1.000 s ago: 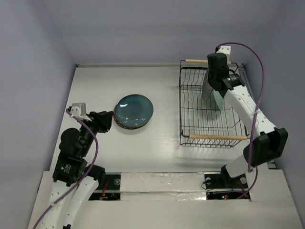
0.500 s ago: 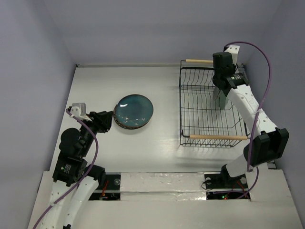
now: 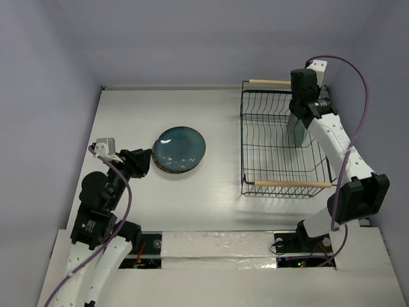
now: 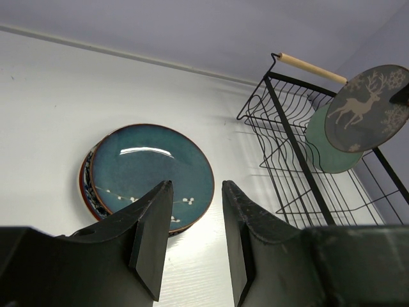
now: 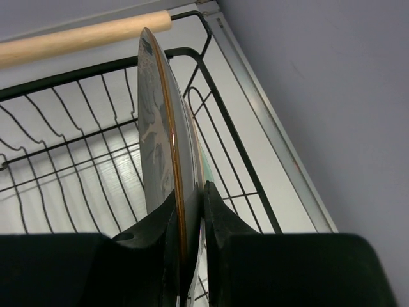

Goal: Unload the plates from the dish rack

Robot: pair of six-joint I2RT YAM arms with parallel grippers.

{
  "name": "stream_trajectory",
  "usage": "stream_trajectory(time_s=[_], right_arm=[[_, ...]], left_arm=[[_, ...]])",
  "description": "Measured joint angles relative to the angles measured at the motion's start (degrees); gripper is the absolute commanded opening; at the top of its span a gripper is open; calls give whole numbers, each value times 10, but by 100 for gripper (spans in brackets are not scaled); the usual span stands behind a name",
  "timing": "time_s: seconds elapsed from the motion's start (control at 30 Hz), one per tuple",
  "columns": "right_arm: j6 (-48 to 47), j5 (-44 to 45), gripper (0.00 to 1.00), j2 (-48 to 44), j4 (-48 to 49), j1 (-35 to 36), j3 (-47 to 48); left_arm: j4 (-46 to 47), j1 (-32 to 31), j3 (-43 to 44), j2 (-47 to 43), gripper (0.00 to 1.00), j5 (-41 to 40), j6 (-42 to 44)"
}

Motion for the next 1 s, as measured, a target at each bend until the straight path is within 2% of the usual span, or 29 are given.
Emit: stream_trajectory(time_s=[0.53,1.0], right_arm=[[14,-77,0,-80,-6,-17,26],[32,-161,0,-92,-18,-17,38]], left_arm=[[0,0,0,0,34,0,0],[0,0,0,1,34,0,0]])
